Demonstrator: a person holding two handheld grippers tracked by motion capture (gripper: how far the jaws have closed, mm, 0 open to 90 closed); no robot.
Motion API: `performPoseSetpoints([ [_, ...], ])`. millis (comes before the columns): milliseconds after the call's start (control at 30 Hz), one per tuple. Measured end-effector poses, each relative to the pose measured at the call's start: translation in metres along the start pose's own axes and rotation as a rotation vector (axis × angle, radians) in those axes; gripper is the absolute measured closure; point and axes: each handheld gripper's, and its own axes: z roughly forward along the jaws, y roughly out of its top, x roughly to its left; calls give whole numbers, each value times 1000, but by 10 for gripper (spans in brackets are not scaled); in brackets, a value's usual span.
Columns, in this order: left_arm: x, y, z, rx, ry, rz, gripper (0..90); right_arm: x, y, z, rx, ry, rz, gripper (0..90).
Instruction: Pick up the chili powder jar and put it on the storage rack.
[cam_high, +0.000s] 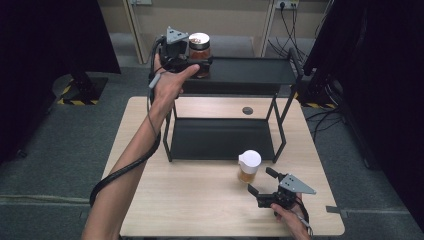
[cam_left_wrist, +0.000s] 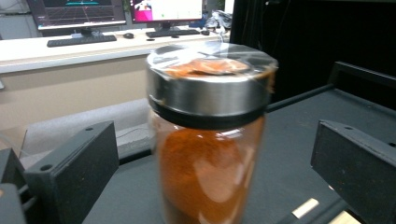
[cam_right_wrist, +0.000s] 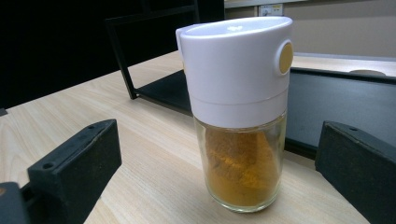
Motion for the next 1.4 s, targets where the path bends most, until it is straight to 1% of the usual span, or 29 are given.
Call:
performPoseSetpoints([
  [67, -3, -2, -4, -6, -11, 3, 5, 0, 0, 0, 0, 0, -2, 8],
  [167, -7, -4, -7, 4, -16, 18, 5, 1, 0, 0, -1, 0, -2, 8],
  [433, -12, -12, -16, -7, -5, 15, 4, 1, 0, 0, -1, 1, -3, 8],
  [567, -14, -16, -21, -16, -7, 16, 5, 1, 0, 0, -1, 0, -3, 8],
  [700, -14, -20, -27, -23, -19, 18, 4, 1, 0, 0, -1, 0, -3, 8],
  [933, -17, -36, -40, -40, -47, 23, 5, 1, 0, 0, 0, 1, -3, 8],
  [1100, -19, -44, -45, -49, -66, 25, 5, 1, 0, 1, 0, 1, -2, 8],
  [1267, -20, -49, -51, -62, -74, 32, 5, 2, 0, 1, 4, 2, -3, 8],
  [1400, -20, -55, -54, -68, -87, 26, 5, 2, 0, 1, 2, 2, -1, 8],
])
